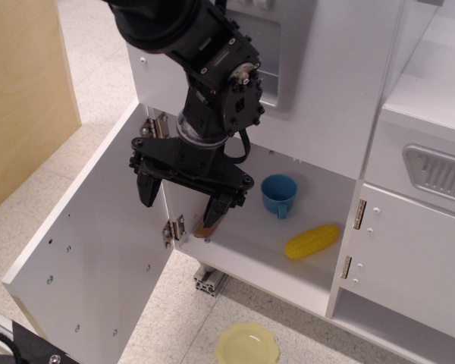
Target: Close low fridge
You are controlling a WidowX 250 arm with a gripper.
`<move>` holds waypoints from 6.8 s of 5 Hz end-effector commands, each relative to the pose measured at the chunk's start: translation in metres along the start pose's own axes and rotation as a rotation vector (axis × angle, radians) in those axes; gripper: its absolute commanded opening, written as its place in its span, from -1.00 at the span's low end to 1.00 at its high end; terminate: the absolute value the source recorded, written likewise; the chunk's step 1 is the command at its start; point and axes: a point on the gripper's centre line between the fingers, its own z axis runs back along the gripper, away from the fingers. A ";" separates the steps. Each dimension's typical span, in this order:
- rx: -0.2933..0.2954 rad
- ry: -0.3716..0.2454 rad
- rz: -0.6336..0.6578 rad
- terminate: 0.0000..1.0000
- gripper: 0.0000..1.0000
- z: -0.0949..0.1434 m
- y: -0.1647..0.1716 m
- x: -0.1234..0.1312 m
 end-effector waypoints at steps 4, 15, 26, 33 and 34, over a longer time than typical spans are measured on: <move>0.005 -0.052 -0.060 -1.00 1.00 0.007 0.097 0.006; -0.315 -0.027 0.001 -1.00 1.00 0.031 -0.001 0.015; -0.245 -0.033 0.082 -1.00 1.00 -0.077 -0.039 0.045; -0.232 -0.049 0.064 -1.00 1.00 -0.069 -0.033 0.044; -0.232 -0.049 0.064 1.00 1.00 -0.069 -0.033 0.044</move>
